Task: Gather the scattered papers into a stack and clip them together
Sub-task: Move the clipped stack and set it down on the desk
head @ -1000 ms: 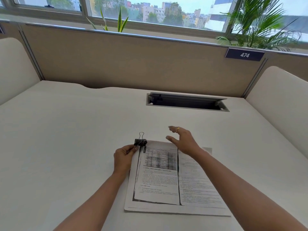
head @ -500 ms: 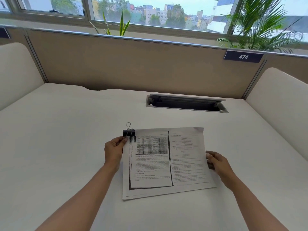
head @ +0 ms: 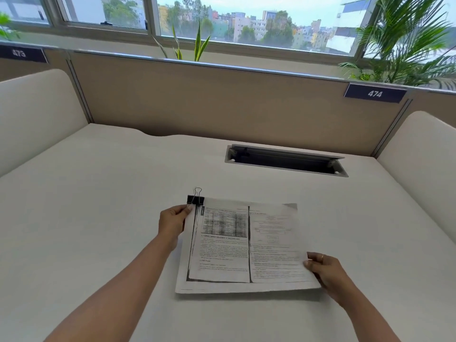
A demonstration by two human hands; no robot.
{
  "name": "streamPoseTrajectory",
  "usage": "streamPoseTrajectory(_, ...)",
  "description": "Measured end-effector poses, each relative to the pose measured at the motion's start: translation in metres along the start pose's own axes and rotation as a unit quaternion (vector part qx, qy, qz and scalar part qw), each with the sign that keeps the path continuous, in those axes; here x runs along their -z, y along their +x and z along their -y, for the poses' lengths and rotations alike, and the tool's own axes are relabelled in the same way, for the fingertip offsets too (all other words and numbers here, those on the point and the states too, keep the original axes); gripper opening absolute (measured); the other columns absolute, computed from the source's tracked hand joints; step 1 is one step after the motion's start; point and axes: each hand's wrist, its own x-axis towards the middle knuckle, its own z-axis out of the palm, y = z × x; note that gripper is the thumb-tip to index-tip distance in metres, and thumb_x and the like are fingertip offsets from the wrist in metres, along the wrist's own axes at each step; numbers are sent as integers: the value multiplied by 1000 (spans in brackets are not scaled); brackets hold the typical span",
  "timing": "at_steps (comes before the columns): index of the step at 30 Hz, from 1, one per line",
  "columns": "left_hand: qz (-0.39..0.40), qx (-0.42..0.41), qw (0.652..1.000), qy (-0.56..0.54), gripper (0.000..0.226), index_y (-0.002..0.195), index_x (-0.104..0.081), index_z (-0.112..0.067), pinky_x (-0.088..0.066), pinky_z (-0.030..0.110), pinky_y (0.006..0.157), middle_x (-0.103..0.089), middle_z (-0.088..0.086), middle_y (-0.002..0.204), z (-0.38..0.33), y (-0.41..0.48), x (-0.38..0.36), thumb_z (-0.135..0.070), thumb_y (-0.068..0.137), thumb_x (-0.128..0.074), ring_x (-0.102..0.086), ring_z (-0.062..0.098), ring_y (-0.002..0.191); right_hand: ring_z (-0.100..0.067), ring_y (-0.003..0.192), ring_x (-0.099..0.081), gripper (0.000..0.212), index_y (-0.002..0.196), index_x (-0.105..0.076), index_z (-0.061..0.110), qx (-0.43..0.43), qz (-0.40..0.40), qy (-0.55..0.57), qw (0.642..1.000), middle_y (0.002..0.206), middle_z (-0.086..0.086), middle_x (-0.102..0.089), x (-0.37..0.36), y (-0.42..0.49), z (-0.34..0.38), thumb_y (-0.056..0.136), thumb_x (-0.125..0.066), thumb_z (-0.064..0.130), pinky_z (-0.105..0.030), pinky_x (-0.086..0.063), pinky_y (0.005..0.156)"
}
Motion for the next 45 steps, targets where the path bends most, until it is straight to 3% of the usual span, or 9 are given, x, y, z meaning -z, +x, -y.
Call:
streamPoseTrajectory(3,-1,36,999,11,23,108,-62,2,-54,17,50,-64,7,79,2,-7,10,-9,88,-59,-63,12,58,-27,80,-66,20,102,-63,0,-7,0,4,1000,87,-11,-71,-4,2,-3,85,-54,-7,-25,-54,66)
streamPoseTrajectory(11,17,87,989,117,26,112,-59,-6,-53,25,53,-63,8,86,-14,-23,46,-6,86,-61,-61,23,65,-28,86,-62,30,113,-59,-6,-26,-20,44,998,97,-13,-67,-32,9,8,83,-58,-6,-34,-50,81)
streamPoseTrajectory(15,14,92,990,109,27,112,-60,-5,-50,16,42,-64,5,79,-20,-26,74,1,86,-57,-62,14,49,-29,86,-59,36,120,-53,-9,-26,-33,78,996,108,-18,-61,-60,13,22,84,-56,-9,-29,-49,74)
streamPoseTrajectory(18,16,100,994,47,30,116,-57,3,-54,20,46,-63,10,79,-27,-26,87,4,86,-56,-61,19,58,-22,78,-59,35,119,-54,-8,-18,-49,85,995,106,-14,-60,-83,14,37,85,-55,-8,-31,-48,72)
streamPoseTrajectory(22,-1,84,996,8,32,116,-52,6,-57,22,49,-63,20,86,-45,-15,125,12,85,-52,-68,21,49,-30,91,-55,33,119,-55,-6,-9,-66,90,994,103,-14,-59,-141,19,57,86,-54,-7,-37,-49,77)
streamPoseTrajectory(25,-48,55,997,37,38,119,-51,6,-57,21,50,-61,31,107,-58,8,158,16,83,-50,-67,19,45,-30,93,-58,35,119,-57,-2,11,-77,77,994,107,-15,-63,-192,29,75,84,-57,-4,-38,-49,84)
streamPoseTrajectory(32,-131,21,990,44,41,120,-53,7,-55,17,47,-51,30,125,-91,64,232,20,82,-49,-63,37,80,-31,98,-61,31,112,-63,2,24,-61,76,995,114,-19,-64,-302,62,113,82,-59,-3,-36,-52,79)
streamPoseTrajectory(40,-191,-10,980,47,40,117,-55,10,-54,15,46,-51,30,124,-126,133,300,22,80,-50,-61,36,75,-25,91,-58,29,111,-63,3,35,-50,73,995,115,-17,-63,-408,94,152,83,-58,-3,-33,-50,76)
streamPoseTrajectory(45,-227,-7,973,50,40,117,-55,10,-52,26,69,-53,31,122,-138,184,334,23,80,-49,-60,37,80,-25,90,-57,28,111,-63,3,34,-53,73,995,110,-13,-63,-466,116,171,84,-56,-3,-32,-50,76)
